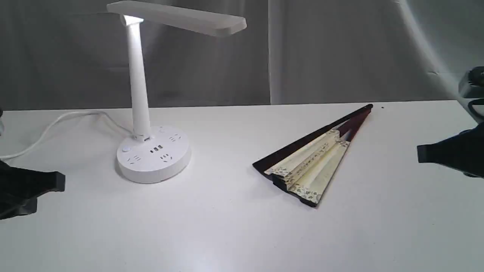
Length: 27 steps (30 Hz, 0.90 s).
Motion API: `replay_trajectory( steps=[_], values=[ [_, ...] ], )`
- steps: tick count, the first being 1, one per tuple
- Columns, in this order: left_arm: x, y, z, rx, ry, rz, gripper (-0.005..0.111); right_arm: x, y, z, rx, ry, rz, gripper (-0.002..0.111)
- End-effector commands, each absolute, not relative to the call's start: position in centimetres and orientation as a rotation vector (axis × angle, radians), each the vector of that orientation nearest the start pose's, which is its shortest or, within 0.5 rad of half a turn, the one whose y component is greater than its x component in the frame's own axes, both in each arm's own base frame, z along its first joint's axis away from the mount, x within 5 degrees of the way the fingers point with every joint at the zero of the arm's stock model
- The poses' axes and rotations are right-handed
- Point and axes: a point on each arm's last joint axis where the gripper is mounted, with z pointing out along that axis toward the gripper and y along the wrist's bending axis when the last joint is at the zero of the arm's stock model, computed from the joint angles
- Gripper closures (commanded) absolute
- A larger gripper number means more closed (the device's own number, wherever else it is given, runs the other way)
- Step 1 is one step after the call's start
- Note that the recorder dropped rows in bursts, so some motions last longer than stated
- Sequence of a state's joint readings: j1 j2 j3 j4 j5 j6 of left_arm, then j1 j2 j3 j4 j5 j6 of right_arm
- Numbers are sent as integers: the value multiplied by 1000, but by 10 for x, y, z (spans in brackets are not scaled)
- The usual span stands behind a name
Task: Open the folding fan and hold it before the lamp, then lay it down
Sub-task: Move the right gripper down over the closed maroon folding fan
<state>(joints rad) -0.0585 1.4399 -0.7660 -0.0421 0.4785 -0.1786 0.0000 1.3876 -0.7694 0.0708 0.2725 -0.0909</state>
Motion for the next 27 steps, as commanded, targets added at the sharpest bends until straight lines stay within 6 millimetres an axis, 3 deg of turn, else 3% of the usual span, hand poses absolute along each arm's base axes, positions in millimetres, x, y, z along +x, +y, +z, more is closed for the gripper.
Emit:
replay_trajectory(
  steps=[1,6,15,21,27],
  values=[
    [268,-19,209,-198,2627,-127,107,284,2,240,-106,2418,-9,100],
    [268,-19,209,-203,2627,-131,107,300,6,241,-151,2466,37,79],
    [266,-21,208,-189,2648,-150,107,346,15,234,-324,2538,126,52],
    [266,-22,208,-182,2650,-165,107,377,20,221,-324,2609,227,50],
    [266,-22,208,-151,2657,-158,107,409,34,212,-515,2677,297,52]
  ],
)
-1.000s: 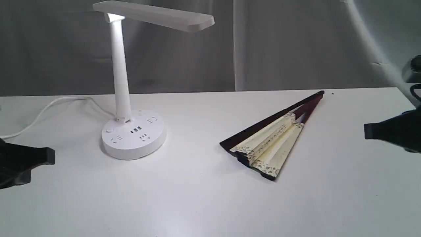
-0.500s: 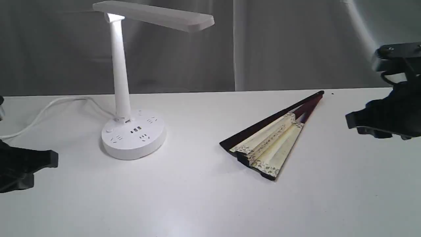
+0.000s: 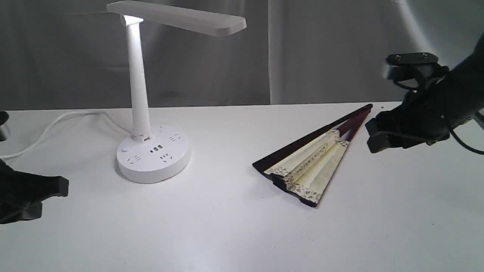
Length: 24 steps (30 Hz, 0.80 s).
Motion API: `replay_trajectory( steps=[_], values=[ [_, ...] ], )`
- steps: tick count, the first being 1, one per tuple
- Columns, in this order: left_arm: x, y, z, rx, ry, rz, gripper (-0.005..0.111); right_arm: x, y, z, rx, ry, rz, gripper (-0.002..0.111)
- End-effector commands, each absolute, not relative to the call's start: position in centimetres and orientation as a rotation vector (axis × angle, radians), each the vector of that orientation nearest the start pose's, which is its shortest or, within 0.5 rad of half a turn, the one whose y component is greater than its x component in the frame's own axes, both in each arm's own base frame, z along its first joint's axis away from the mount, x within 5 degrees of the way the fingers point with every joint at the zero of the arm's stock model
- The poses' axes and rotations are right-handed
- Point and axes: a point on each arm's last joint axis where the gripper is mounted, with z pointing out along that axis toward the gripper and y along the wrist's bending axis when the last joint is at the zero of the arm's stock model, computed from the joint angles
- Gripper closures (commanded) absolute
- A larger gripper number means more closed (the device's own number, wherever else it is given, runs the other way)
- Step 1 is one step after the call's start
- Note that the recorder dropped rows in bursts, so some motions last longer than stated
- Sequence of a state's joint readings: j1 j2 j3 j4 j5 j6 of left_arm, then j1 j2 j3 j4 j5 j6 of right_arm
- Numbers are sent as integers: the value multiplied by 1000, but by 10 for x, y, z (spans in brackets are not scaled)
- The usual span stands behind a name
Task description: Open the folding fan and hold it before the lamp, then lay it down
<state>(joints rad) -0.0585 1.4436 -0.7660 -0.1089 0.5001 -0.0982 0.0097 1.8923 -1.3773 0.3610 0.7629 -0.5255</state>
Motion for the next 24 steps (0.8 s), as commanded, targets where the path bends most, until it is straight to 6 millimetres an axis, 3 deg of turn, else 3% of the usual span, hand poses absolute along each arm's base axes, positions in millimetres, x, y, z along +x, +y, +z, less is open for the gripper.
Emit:
replay_trajectory(
  steps=[1,8,16,24],
  values=[
    [266,-22,208,-151,2657,-158,107,415,39,211,-535,2675,303,52],
    [266,-22,208,-134,2650,-153,107,445,78,201,-834,2576,292,55],
    [266,-22,208,-130,2652,-152,107,452,126,170,-1323,2326,218,55],
    [265,-22,208,-130,2659,-153,107,458,143,142,-1438,2224,146,55]
  ],
)
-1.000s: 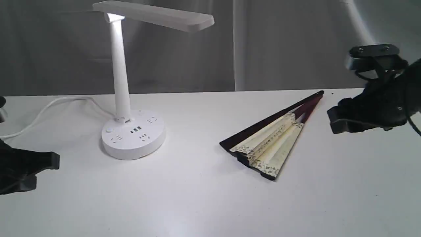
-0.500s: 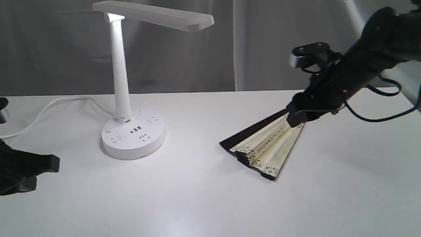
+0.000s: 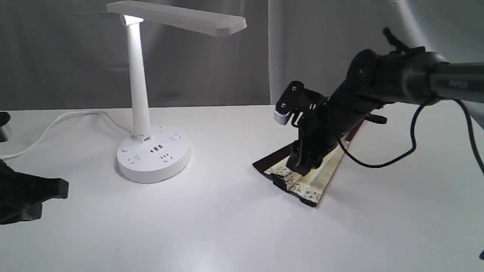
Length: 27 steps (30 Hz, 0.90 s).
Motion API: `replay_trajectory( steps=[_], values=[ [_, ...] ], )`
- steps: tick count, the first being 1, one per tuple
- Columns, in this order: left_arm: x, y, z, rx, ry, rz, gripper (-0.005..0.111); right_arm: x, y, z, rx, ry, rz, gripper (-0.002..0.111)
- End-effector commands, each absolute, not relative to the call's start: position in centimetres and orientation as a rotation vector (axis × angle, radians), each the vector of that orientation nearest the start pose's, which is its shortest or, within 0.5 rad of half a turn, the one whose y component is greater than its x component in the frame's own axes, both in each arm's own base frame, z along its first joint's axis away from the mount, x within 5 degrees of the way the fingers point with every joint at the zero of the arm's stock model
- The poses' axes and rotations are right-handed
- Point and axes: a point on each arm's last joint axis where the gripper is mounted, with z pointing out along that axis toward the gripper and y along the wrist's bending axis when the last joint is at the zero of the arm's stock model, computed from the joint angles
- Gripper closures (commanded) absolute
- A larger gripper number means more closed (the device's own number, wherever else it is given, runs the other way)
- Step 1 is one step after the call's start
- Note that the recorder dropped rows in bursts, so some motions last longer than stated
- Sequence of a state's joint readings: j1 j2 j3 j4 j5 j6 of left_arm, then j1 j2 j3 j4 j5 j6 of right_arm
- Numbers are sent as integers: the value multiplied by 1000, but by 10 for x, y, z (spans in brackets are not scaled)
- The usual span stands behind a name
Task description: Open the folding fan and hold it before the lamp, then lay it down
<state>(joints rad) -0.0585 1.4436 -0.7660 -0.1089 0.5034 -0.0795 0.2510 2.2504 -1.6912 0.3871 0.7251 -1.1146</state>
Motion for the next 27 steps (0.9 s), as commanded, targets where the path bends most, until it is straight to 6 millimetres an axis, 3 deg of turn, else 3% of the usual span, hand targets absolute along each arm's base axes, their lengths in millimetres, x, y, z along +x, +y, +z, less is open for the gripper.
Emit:
replay_trajectory(
  steps=[1,10,22,27],
  values=[
    [265,-22,208,-130,2659,-153,107,459,143,141,-1443,2219,142,55],
    [265,-22,207,-130,2667,-153,107,458,140,115,-1602,2199,96,55],
    [266,-22,208,-130,2656,-153,107,460,126,109,-1873,2096,-147,55],
    [266,-22,208,-130,2656,-153,107,460,129,108,-1849,2098,-126,56]
  ],
)
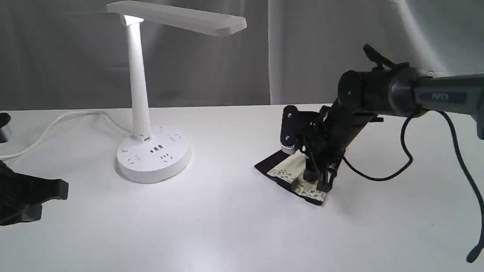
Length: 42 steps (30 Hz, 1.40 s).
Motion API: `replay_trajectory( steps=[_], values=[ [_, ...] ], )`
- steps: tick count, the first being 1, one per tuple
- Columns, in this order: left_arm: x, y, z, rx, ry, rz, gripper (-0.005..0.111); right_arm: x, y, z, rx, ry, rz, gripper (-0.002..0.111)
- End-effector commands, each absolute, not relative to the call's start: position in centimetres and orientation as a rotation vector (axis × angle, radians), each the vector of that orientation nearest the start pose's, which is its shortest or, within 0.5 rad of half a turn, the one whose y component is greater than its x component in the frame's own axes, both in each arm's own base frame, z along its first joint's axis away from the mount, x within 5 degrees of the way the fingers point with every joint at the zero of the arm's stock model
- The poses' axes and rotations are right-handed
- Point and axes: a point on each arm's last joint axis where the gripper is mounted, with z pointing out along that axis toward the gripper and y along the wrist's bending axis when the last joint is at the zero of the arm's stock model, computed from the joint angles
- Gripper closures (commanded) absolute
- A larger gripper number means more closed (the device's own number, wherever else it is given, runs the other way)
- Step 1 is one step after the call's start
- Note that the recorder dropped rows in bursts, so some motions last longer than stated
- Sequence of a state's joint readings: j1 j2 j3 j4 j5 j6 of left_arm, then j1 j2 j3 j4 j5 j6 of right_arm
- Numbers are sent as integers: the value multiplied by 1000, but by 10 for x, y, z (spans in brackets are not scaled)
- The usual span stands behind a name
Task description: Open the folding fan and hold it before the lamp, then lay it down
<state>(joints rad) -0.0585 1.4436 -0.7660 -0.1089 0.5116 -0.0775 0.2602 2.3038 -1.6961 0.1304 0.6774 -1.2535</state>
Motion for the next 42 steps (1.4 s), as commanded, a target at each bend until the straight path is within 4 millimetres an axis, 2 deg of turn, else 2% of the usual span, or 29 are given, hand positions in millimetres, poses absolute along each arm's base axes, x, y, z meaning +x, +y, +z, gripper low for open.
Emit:
replay_trajectory(
  steps=[1,3,7,13,19,24,29,36,42],
  values=[
    [266,-22,208,-130,2656,-153,107,459,132,108,-1813,2121,-73,56],
    [266,-22,208,-130,2656,-153,107,455,138,108,-1736,2179,58,57],
    [266,-22,208,-130,2656,-153,107,449,145,108,-1645,2261,203,57],
    [266,-22,208,-130,2656,-153,107,445,149,110,-1277,2525,309,57],
    [266,-22,208,-130,2656,-153,107,440,150,120,-1288,2541,365,57],
    [265,-22,207,-130,2660,-153,107,453,145,155,-1339,2387,156,59],
    [265,-22,207,-130,2664,-153,107,462,145,168,-1331,2321,108,56],
    [265,-22,207,-130,2667,-153,107,468,145,167,-1490,2148,8,45],
    [264,-22,207,-130,2676,-153,107,468,145,142,-1555,2176,30,43]
  ],
)
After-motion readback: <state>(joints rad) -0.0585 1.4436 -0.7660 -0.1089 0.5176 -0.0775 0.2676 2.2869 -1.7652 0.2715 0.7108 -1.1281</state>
